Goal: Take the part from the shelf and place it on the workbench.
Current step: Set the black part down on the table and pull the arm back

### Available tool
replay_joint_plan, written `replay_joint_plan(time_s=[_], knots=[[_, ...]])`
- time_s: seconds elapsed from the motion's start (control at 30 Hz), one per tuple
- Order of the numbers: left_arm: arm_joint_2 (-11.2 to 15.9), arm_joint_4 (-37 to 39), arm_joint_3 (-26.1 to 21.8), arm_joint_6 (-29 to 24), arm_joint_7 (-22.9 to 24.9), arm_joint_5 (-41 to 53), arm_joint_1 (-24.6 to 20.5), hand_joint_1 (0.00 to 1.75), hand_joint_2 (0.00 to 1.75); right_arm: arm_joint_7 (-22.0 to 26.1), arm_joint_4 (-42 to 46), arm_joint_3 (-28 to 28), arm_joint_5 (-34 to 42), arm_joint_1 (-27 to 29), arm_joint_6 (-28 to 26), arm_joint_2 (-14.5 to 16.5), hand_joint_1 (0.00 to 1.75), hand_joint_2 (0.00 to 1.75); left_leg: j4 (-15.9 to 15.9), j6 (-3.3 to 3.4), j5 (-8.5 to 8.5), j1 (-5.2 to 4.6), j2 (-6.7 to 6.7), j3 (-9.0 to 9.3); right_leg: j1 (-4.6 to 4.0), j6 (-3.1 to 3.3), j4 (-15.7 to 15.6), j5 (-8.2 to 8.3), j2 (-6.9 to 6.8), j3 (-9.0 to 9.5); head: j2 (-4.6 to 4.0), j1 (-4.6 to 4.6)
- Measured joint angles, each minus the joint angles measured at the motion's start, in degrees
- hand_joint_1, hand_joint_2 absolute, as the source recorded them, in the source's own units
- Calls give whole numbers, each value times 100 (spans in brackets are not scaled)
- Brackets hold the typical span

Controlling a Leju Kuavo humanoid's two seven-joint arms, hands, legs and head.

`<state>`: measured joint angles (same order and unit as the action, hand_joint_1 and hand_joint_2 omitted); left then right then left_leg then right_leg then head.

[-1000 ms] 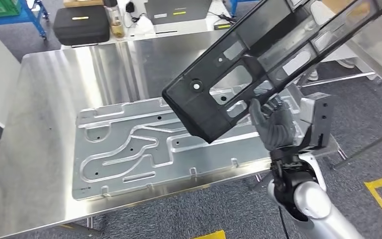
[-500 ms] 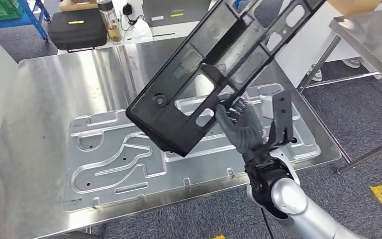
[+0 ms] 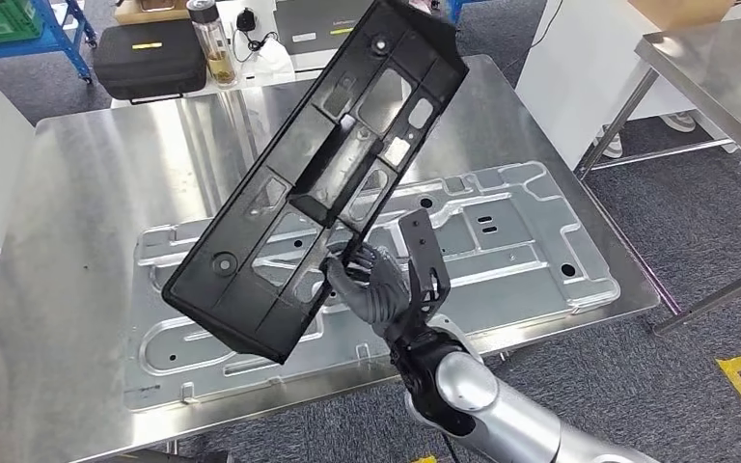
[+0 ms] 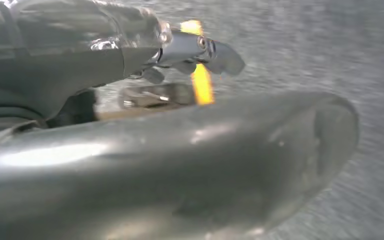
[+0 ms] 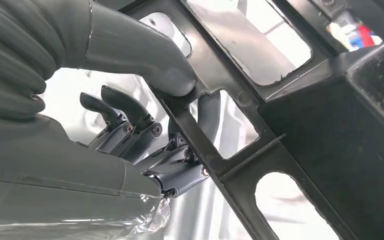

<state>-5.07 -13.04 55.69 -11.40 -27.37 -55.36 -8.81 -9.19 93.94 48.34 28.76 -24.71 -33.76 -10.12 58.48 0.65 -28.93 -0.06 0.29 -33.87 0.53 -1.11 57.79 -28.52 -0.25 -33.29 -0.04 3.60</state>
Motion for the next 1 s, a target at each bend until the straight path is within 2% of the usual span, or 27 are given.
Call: replay_joint_plan(time_s=[0.1,0.37,0.7,0.87,1.0], knots=[[-62,-7,22,114,-97,-18,-79,0,0,173,-438,166,318,-8,149,199,175,175,0,0,0,0,-3,4,0,1,-17,3,-8,18,0,7],[-213,-5,58,321,93,46,-149,0,0,418,-1731,576,515,-289,399,828,175,175,1,5,-3,-1,14,14,1,-1,-43,7,-8,45,0,18],[-292,-5,157,426,148,102,-139,0,0,1221,-3310,769,921,-1028,-149,1694,175,175,2,9,-5,-1,38,21,0,-3,-51,13,8,47,0,18],[-285,-5,164,457,113,82,-123,0,0,1768,-3807,676,1341,-1238,-508,1865,175,175,2,9,-5,-1,19,21,1,-4,-52,14,7,48,0,17],[-262,-3,164,479,85,68,-95,0,0,2025,-4070,240,831,-1340,-535,1844,175,175,3,10,-3,-1,-26,21,1,-7,-60,16,-9,55,0,21]])
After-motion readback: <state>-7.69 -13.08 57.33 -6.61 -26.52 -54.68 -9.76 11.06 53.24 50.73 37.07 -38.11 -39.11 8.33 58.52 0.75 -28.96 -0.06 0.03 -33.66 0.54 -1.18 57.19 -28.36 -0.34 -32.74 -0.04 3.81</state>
